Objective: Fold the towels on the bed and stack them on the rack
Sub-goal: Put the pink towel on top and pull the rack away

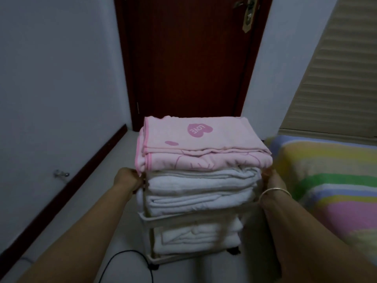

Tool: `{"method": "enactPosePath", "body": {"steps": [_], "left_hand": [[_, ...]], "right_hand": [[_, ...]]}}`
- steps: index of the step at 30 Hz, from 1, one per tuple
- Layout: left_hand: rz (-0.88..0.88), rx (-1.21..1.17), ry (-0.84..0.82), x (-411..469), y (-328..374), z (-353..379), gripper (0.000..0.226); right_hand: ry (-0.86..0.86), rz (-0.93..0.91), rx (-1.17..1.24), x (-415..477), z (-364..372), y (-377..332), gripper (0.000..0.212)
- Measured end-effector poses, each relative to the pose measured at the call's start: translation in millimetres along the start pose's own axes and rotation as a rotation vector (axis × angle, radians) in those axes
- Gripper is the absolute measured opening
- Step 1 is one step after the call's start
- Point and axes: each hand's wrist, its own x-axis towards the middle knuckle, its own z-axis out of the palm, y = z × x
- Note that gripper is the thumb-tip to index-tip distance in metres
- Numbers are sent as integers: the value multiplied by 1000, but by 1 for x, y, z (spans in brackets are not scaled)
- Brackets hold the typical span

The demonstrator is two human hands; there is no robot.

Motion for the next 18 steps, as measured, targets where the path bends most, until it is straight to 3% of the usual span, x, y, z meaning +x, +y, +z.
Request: {"method": "enactPosePath", "body": {"steps": [6, 10, 13, 18], "left_hand": [[-36, -64, 180, 34, -31, -73, 10], [-22, -10, 377, 38, -50, -123, 14], [-54, 15, 500, 30, -63, -150, 20], [-111, -28, 655, 20, -80, -185, 32]], "right_hand": [[-143, 73, 127, -27, 98, 27, 27], [-341, 96, 39, -39, 160, 57, 28], [-466, 59, -164, -47, 199, 93, 23], [-569, 160, -380, -85, 235, 165, 67]]}}
